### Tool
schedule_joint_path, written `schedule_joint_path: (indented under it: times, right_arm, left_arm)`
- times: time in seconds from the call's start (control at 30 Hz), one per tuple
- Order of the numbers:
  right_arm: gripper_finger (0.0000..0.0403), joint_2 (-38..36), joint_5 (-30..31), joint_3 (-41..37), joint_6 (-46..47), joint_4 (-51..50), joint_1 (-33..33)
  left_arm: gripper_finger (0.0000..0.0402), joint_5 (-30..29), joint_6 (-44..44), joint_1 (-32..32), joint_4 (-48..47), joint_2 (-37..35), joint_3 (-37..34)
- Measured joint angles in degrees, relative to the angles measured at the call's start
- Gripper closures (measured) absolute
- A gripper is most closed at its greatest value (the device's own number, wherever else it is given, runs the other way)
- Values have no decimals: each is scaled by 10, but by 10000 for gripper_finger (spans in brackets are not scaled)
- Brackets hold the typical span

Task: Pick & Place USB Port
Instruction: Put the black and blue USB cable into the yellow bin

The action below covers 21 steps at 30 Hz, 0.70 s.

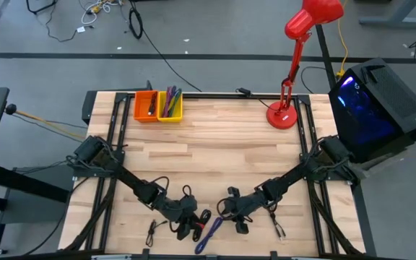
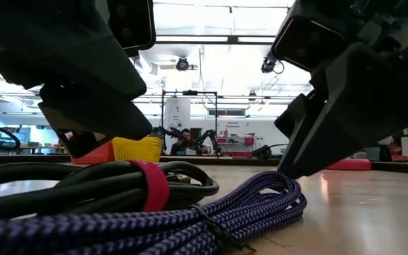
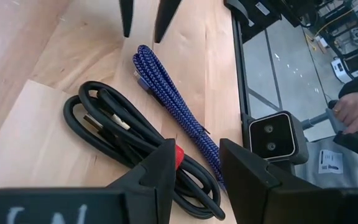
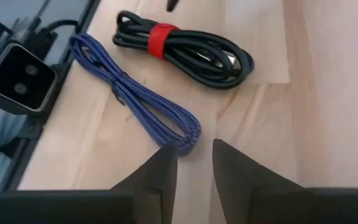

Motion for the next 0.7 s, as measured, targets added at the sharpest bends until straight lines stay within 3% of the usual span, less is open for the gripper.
schedule_joint_path:
  times: [0.7]
  right_arm:
    - [301,39,-22,0,3,57,-2]
  left_arm:
    - [273,0,1,0,0,0,0]
